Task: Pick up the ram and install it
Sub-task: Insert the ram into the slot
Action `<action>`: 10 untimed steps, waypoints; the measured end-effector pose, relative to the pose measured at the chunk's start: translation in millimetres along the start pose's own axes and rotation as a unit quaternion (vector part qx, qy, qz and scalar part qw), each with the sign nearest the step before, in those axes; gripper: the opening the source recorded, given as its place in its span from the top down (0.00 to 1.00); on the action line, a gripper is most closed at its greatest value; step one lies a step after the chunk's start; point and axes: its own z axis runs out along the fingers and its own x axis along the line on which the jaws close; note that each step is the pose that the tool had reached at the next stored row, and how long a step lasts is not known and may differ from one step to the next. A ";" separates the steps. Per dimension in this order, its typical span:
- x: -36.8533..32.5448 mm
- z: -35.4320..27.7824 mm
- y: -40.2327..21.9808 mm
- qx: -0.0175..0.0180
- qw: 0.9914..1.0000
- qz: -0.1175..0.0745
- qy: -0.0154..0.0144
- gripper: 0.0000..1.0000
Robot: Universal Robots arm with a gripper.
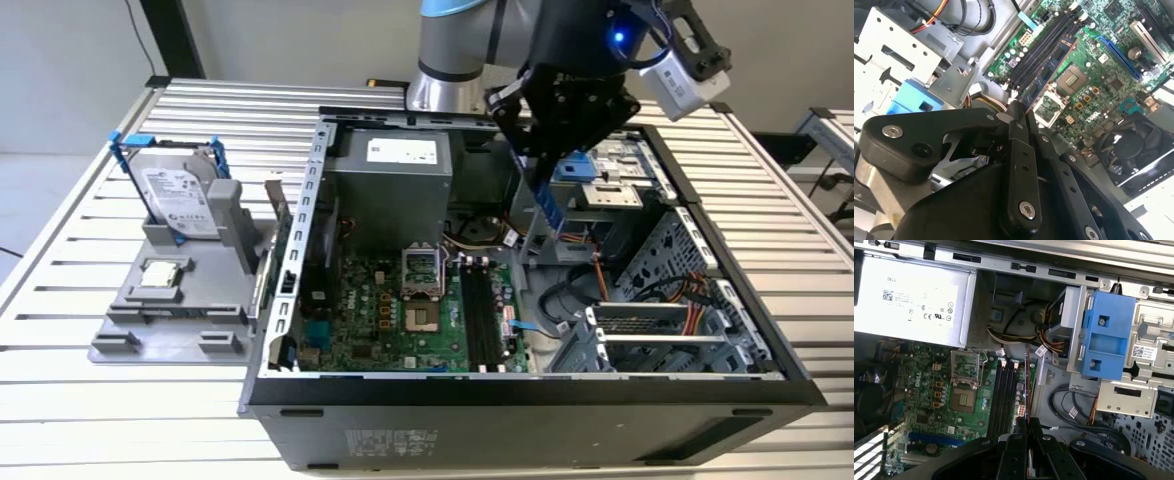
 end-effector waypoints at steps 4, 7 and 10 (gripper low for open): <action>0.0 4.6 0.2 0.000 1.000 0.000 0.000 1.00; 0.3 10.0 0.7 0.001 1.000 0.011 0.000 1.00; 0.4 15.5 0.7 0.001 1.000 0.032 0.000 1.00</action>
